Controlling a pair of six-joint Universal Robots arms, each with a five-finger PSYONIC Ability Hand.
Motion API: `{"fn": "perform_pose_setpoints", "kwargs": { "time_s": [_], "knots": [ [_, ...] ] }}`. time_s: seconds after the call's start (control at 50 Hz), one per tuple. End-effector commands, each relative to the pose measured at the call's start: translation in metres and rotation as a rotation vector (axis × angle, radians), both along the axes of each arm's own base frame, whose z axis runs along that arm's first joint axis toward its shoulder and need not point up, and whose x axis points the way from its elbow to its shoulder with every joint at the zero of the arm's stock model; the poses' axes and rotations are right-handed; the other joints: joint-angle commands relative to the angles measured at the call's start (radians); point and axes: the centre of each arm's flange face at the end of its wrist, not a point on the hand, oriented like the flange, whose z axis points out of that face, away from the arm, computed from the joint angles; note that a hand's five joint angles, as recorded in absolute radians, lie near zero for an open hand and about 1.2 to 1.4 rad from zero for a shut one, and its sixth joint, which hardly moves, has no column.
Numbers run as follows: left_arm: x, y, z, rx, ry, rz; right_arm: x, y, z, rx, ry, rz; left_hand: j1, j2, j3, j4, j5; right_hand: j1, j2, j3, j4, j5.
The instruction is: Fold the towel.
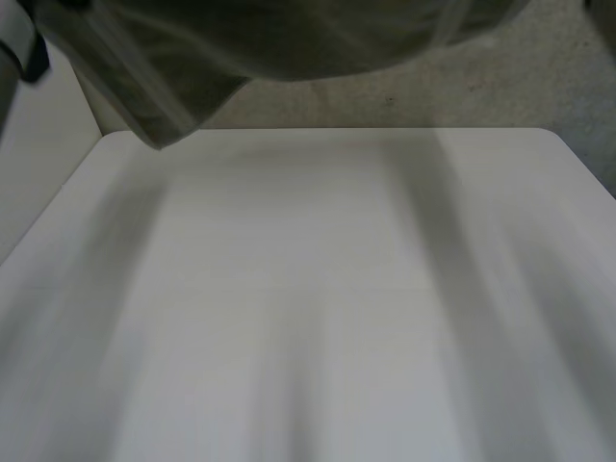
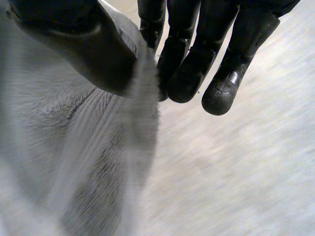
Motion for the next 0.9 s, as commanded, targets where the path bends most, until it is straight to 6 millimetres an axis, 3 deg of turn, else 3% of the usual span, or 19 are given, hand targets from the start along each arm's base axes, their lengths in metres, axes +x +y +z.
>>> {"fn": "perform_pose_setpoints", "kwargs": {
  "time_s": [0.02, 0.04, 0.06, 0.08, 0.1, 0.14, 0.16, 0.2, 0.3, 0.46, 0.6, 0.62, 0.64, 0.66, 0.7, 0.74, 0.78, 0.9],
  "knots": [
    [-0.001, 0.006, -0.119, 0.342, -0.105, -0.093, 0.003, -0.002, -0.107, 0.445, 0.172, 0.045, -0.013, -0.1, -0.136, -0.11, -0.277, 0.059, 0.072, 0.066, 0.057, 0.045],
    [-0.001, 0.006, -0.12, 0.343, -0.105, -0.093, 0.002, -0.002, -0.132, 0.515, 0.198, 0.042, -0.013, -0.1, -0.136, -0.11, -0.277, 0.059, 0.072, 0.066, 0.057, 0.045],
    [-0.001, 0.006, -0.151, 0.414, -0.122, -0.112, 0.002, -0.002, -0.133, 0.516, 0.198, 0.042, -0.013, -0.1, -0.136, -0.11, -0.277, 0.059, 0.072, 0.066, 0.057, 0.045],
    [-0.001, 0.008, -0.179, 0.476, -0.14, -0.123, 0.001, -0.002, -0.156, 0.572, 0.217, 0.042, -0.013, -0.1, -0.136, -0.11, -0.277, 0.059, 0.072, 0.066, 0.057, 0.045],
    [-0.001, 0.009, -0.18, 0.477, -0.141, -0.123, 0.001, -0.002, -0.156, 0.573, 0.217, 0.042, -0.013, -0.1, -0.136, -0.11, -0.277, 0.059, 0.072, 0.066, 0.057, 0.045],
    [0.001, 0.019, -0.221, 0.561, -0.193, -0.137, -0.001, 0.002, -0.197, 0.651, 0.249, 0.041, -0.013, -0.1, -0.136, -0.11, -0.277, 0.059, 0.072, 0.066, 0.057, 0.045],
    [0.001, 0.019, -0.221, 0.561, -0.194, -0.137, -0.001, 0.002, -0.197, 0.652, 0.249, 0.041, -0.013, -0.1, -0.136, -0.11, -0.277, 0.059, 0.072, 0.066, 0.057, 0.045],
    [0.005, 0.033, -0.244, 0.601, -0.272, -0.134, -0.007, 0.007, -0.228, 0.7, 0.265, 0.032, -0.013, -0.1, -0.136, -0.11, -0.277, 0.059, 0.072, 0.066, 0.057, 0.045],
    [0.02, 0.044, -0.257, 0.636, -0.361, -0.102, -0.017, 0.021, -0.252, 0.745, 0.274, 0.021, -0.013, -0.1, -0.136, -0.11, -0.277, 0.059, 0.072, 0.066, 0.057, 0.045],
    [0.037, 0.062, -0.25, 0.644, -0.384, -0.064, -0.029, 0.054, -0.257, 0.741, 0.26, 0.016, -0.013, -0.1, -0.136, -0.11, -0.277, 0.059, 0.072, 0.066, 0.057, 0.045],
    [0.041, 0.064, -0.253, 0.649, -0.381, -0.051, -0.05, 0.05, -0.255, 0.709, 0.148, -0.038, -0.013, -0.1, -0.136, -0.11, -0.277, 0.059, 0.072, 0.066, 0.057, 0.045],
    [0.043, 0.064, -0.254, 0.649, -0.377, -0.045, -0.055, 0.048, -0.257, 0.718, 0.115, -0.051, -0.15, -0.237, -0.272, -0.246, -0.413, 0.059, 0.072, 0.066, 0.057, 0.045],
    [0.043, 0.064, -0.254, 0.649, -0.377, -0.045, -0.055, 0.048, -0.257, 0.718, 0.115, -0.052, -0.151, -0.238, -0.273, -0.247, -0.415, 0.059, 0.072, 0.066, 0.057, 0.045],
    [0.043, 0.064, -0.257, 0.651, -0.377, -0.044, -0.057, 0.046, -0.259, 0.727, 0.089, -0.058, -0.453, -0.54, -0.575, -0.549, -0.717, 0.059, 0.072, 0.066, 0.057, 0.045],
    [0.044, 0.064, -0.264, 0.644, -0.378, -0.038, -0.057, 0.047, -0.261, 0.747, 0.061, -0.055, -0.795, -0.882, -0.918, -0.892, -1.059, 0.059, 0.072, 0.066, 0.057, 0.045],
    [0.044, 0.064, -0.264, 0.644, -0.378, -0.038, -0.058, 0.047, -0.263, 0.756, 0.055, -0.057, -0.797, -0.884, -0.919, -0.893, -1.06, 0.059, 0.072, 0.066, 0.057, 0.045],
    [0.046, 0.06, -0.273, 0.637, -0.376, -0.025, -0.058, 0.048, -0.265, 0.761, 0.056, -0.057, -1.06, -1.147, -1.182, -1.156, -1.323, 0.059, 0.072, 0.066, 0.057, 0.045],
    [0.054, 0.058, -0.274, 0.647, -0.356, 0.001, -0.06, 0.048, -0.27, 0.78, 0.052, -0.041, -1.149, -1.236, -1.271, -1.245, -1.413, 0.059, 0.072, 0.066, 0.057, 0.045]
  ]
}}
